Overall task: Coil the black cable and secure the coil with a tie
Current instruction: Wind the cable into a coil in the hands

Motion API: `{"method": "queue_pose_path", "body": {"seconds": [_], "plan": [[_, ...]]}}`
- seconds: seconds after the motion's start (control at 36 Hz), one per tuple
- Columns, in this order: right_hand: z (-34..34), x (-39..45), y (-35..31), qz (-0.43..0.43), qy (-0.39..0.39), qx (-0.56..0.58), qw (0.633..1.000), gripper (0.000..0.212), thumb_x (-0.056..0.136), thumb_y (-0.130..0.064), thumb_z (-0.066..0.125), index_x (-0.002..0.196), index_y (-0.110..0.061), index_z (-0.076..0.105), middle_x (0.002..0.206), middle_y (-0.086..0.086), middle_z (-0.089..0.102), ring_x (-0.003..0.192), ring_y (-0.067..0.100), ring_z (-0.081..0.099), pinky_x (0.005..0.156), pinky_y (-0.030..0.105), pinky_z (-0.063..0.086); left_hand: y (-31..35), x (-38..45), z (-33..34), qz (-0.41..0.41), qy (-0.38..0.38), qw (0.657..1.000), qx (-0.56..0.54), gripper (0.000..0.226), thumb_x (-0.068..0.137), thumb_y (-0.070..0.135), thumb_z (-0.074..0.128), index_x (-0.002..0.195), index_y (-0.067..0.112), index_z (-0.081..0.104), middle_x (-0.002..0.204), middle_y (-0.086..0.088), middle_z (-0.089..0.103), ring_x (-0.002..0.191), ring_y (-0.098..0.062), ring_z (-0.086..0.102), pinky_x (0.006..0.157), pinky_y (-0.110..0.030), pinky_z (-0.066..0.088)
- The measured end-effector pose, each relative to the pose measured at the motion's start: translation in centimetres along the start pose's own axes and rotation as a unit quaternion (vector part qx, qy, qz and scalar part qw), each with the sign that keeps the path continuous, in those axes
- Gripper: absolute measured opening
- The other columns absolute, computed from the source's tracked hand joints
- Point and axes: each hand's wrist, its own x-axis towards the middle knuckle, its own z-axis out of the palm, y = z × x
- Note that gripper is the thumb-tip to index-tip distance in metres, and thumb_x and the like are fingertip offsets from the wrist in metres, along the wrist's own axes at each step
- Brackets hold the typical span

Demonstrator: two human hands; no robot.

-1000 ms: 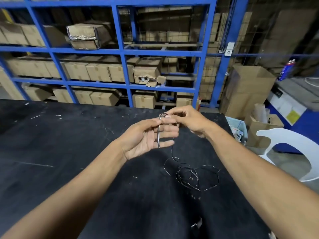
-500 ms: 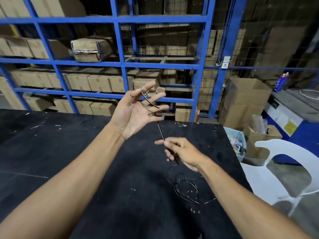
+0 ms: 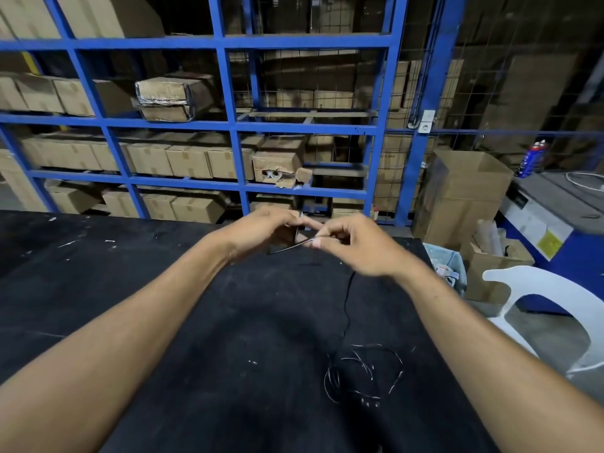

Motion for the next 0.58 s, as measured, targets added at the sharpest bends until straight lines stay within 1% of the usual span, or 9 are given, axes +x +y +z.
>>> {"method": "queue_pose_path", "body": {"seconds": [0.06, 0.11, 0.14, 0.19, 0.25, 0.31, 0.36, 0.47, 0.58], "plan": [[-0.9, 0.7, -0.4, -0.014, 0.006, -0.015, 1.000, 0.012, 0.093, -0.027, 0.078, 0.089, -0.017, 0.082, 0.083, 0.013, 0.075, 0.069, 0.015, 0.059, 0.067, 0.035, 0.047, 0.1, 0.0, 0.4, -0.019, -0.018, 1.000, 0.013, 0.039, 0.107, 0.032, 0.041, 0.123, 0.030, 0.077, 0.112, -0.001, 0.082, 0.089, -0.005, 0.070, 0.069, -0.022, 0.045], [-1.8, 1.3, -0.7, -0.026, 0.009, -0.013, 1.000, 0.012, 0.088, -0.025, 0.084, 0.088, -0.014, 0.082, 0.080, 0.006, 0.077, 0.071, 0.012, 0.064, 0.070, 0.034, 0.051, 0.1, -0.1, 0.6, -0.040, -0.069, 0.997, -0.007, 0.041, 0.106, 0.036, 0.040, 0.128, 0.026, 0.072, 0.111, -0.015, 0.082, 0.064, -0.002, 0.057, 0.064, -0.030, 0.031], [-2.2, 1.5, -0.7, -0.032, 0.005, -0.003, 0.999, 0.012, 0.086, -0.023, 0.086, 0.088, -0.012, 0.082, 0.079, 0.003, 0.077, 0.071, 0.010, 0.066, 0.071, 0.033, 0.053, 0.1, -0.2, 0.6, -0.054, -0.093, 0.994, -0.029, 0.042, 0.106, 0.039, 0.040, 0.130, 0.024, 0.072, 0.112, -0.021, 0.081, 0.062, -0.008, 0.048, 0.065, -0.033, 0.022], [-3.1, 1.9, -0.7, -0.050, -0.001, 0.026, 0.998, 0.012, 0.085, -0.018, 0.087, 0.088, -0.007, 0.082, 0.078, 0.000, 0.078, 0.070, 0.005, 0.068, 0.069, 0.024, 0.053, 0.2, -0.4, 0.5, -0.072, -0.132, 0.986, -0.075, 0.045, 0.106, 0.041, 0.040, 0.132, 0.025, 0.073, 0.113, -0.028, 0.078, 0.075, -0.030, 0.037, 0.068, -0.040, 0.013], [-3.6, 2.2, -0.5, -0.060, 0.006, 0.064, 0.996, 0.013, 0.085, -0.013, 0.086, 0.092, -0.002, 0.081, 0.080, 0.000, 0.077, 0.070, 0.002, 0.065, 0.069, 0.018, 0.050, 0.2, -0.7, 0.3, -0.070, -0.170, 0.976, -0.114, 0.045, 0.108, 0.040, 0.039, 0.133, 0.023, 0.072, 0.110, -0.030, 0.078, 0.110, -0.040, 0.051, 0.063, -0.032, 0.028], [-3.8, 2.4, -0.1, -0.057, 0.013, 0.109, 0.992, 0.016, 0.086, -0.009, 0.084, 0.097, 0.002, 0.080, 0.081, 0.004, 0.075, 0.074, 0.008, 0.063, 0.072, 0.022, 0.049, 0.2, -1.0, 0.1, -0.062, -0.214, 0.962, -0.157, 0.046, 0.109, 0.041, 0.040, 0.138, 0.019, 0.068, 0.102, -0.026, 0.080, 0.134, -0.045, 0.056, 0.088, -0.044, 0.048], [-3.5, 2.4, 0.4, -0.049, 0.015, 0.153, 0.987, 0.017, 0.087, -0.009, 0.083, 0.100, 0.003, 0.080, 0.078, 0.006, 0.074, 0.074, 0.013, 0.061, 0.072, 0.023, 0.050, 0.3, -1.3, 0.1, -0.051, -0.244, 0.948, -0.197, 0.047, 0.109, 0.042, 0.044, 0.141, 0.014, 0.064, 0.089, -0.022, 0.081, 0.134, -0.049, 0.059, 0.106, -0.057, 0.043], [-1.9, 2.0, 1.4, -0.017, 0.041, 0.256, 0.966, 0.027, 0.085, -0.018, 0.081, 0.106, 0.000, 0.081, 0.106, 0.027, 0.078, 0.092, 0.030, 0.068, 0.078, 0.035, 0.054, 0.5, -1.5, 0.3, -0.018, -0.258, 0.931, -0.259, 0.045, 0.109, 0.038, 0.046, 0.137, 0.009, 0.064, 0.066, -0.011, 0.072, 0.133, -0.057, 0.057, 0.099, -0.065, 0.050], [0.3, 1.8, 2.5, 0.048, 0.064, 0.345, 0.935, 0.035, 0.086, -0.024, 0.078, 0.117, -0.008, 0.080, 0.122, 0.024, 0.076, 0.080, 0.013, 0.066, 0.070, 0.025, 0.048, 0.6, -1.4, 0.2, 0.012, -0.266, 0.899, -0.348, 0.045, 0.110, 0.037, 0.042, 0.144, 0.013, 0.060, 0.072, -0.008, 0.074, 0.136, -0.056, 0.054, 0.102, -0.083, 0.036]]}}
